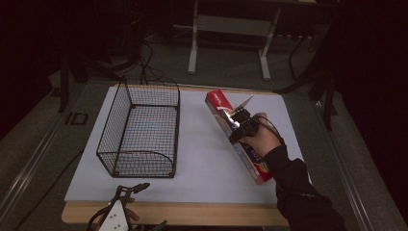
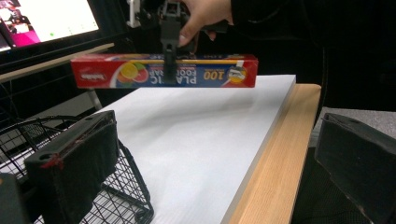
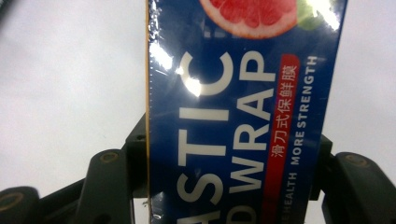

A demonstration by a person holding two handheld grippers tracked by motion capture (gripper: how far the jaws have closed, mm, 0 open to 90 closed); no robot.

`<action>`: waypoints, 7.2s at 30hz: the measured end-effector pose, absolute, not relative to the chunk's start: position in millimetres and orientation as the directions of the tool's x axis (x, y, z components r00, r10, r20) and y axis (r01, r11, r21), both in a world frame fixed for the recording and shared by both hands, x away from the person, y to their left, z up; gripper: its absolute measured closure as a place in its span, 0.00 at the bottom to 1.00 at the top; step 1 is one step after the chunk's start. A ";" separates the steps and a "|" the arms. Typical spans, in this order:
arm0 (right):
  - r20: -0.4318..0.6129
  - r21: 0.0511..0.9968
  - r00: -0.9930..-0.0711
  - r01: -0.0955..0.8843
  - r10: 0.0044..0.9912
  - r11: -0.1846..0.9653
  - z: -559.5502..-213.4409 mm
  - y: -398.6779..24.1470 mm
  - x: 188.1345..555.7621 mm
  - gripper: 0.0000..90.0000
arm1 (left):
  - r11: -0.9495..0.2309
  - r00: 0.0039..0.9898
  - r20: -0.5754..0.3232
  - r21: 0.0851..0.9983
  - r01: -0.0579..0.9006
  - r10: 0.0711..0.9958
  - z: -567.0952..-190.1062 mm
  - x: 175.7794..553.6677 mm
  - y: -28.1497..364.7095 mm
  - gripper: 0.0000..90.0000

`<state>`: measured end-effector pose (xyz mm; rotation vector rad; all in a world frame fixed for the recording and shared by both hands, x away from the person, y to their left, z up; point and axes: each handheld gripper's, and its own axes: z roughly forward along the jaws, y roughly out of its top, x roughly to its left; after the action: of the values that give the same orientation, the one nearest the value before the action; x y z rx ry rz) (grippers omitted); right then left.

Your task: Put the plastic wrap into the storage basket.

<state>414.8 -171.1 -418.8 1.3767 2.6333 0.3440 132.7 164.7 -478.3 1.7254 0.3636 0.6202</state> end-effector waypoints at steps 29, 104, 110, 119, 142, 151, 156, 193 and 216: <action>-0.046 0.410 -0.599 0.718 0.799 0.562 -339.1 -88.6 430.8 0.45 | -0.242 0.810 0.211 0.966 -0.089 0.547 -478.6 132.3 165.3 0.00; 0.049 0.721 -0.690 0.525 0.722 0.453 -373.4 112.7 414.8 0.45 | -0.244 0.809 0.223 0.964 -0.102 0.543 -477.0 125.9 170.7 0.00; 0.044 0.703 -0.680 0.541 0.732 0.461 -388.9 115.6 415.5 0.45 | -0.243 0.807 0.225 0.965 -0.104 0.546 -476.6 125.5 171.0 0.00; 0.048 0.659 -0.673 0.576 0.738 0.483 -413.2 117.7 414.2 0.45 | -0.243 0.807 0.225 0.964 -0.105 0.545 -476.7 125.7 170.9 0.00; 0.057 0.530 -0.628 0.678 0.776 0.509 -441.8 108.0 427.3 0.45 | -0.256 0.808 0.235 0.960 -0.109 0.540 -477.3 125.5 169.1 0.00; 0.075 0.507 -0.601 0.710 0.795 0.489 -444.1 105.7 435.3 0.45 | -0.255 0.810 0.234 0.961 -0.108 0.538 -477.3 125.4 169.4 0.00; 0.057 0.488 -0.603 0.712 0.796 0.505 -449.6 111.0 436.6 0.44 | -0.254 0.809 0.235 0.961 -0.109 0.539 -477.2 125.0 169.5 0.00; 0.086 0.647 -0.746 0.546 0.661 0.532 -404.1 70.2 420.6 0.15 | -0.266 0.813 0.232 0.959 -0.099 0.535 -479.0 126.2 167.2 0.00; 0.076 0.723 -0.746 0.498 0.661 0.478 -380.2 -20.9 399.4 0.16 | -0.276 0.812 0.236 0.956 -0.096 0.534 -479.7 126.9 165.2 0.00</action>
<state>399.4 -20.9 -380.2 1.0002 2.5109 1.1225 126.9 165.2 -479.7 1.7543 0.3394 0.6297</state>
